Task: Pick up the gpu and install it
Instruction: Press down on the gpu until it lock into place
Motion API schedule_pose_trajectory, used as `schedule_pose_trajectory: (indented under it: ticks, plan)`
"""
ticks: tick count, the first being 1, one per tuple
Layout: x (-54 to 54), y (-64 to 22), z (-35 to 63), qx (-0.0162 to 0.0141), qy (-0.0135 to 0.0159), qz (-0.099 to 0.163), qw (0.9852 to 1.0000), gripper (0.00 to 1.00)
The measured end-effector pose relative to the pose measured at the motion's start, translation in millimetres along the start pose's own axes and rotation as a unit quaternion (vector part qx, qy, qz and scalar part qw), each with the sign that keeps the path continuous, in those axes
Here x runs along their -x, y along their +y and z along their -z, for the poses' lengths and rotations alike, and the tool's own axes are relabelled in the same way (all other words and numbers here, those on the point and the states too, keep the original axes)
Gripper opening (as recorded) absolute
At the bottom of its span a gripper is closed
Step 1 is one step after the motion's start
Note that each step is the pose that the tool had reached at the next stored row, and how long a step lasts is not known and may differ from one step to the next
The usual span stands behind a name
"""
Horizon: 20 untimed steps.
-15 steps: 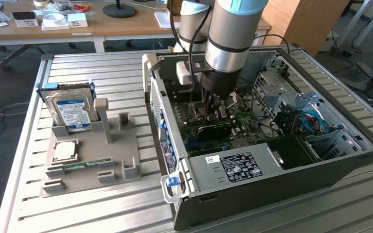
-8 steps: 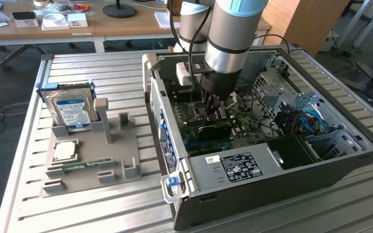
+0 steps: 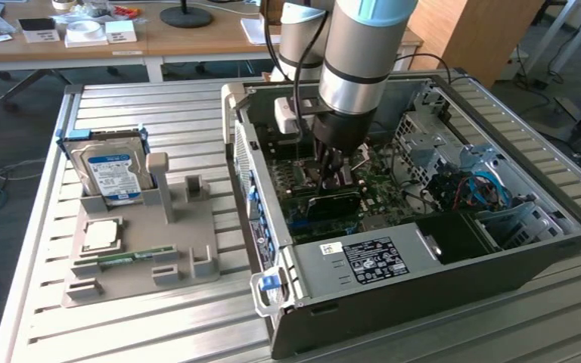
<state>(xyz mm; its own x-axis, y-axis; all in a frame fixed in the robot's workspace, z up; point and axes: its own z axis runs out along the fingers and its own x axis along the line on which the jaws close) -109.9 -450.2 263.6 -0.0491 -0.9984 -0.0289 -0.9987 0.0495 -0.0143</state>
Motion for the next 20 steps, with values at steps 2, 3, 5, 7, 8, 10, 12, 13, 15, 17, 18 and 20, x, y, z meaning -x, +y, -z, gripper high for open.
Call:
schedule_pose_trajectory:
  ticks: [2,3,5,7,8,10,12,13,15,17,18,20]
  plan:
    - [-0.1,-0.1,0.0,0.0,0.0,0.0,1.0,0.11]
    - [-0.2,-0.1,-0.1,0.0,0.0001,0.0,1.0,0.11]
    - [-0.2,-0.1,-0.3,0.0001,0.0001,0.0,1.0,0.11]
    - [-0.2,-0.1,-0.9,0.0,0.0001,0.0,1.0,0.11]
    - [-0.2,-0.1,-1.0,0.0001,0.0001,0.0,1.0,0.11]
    - [-0.2,-0.1,-1.0,0.0001,0.0001,0.0,1.0,0.11]
    - [-0.2,-0.1,-1.1,0.0,0.0,0.0,1.0,0.11]
    - [-0.2,-0.1,-1.1,0.0001,0.0001,0.0,1.0,0.11]
    - [-0.2,-0.1,-1.8,0.0,0.0001,0.0,1.0,0.11]
    - [-0.3,-0.1,-1.8,0.0001,0.0002,0.0,1.0,0.11]
    - [-0.3,-0.1,-1.9,0.0001,0.0002,0.0,1.0,0.11]
    - [-0.2,-0.1,-2.0,0.0,0.0001,0.0,1.0,0.11]
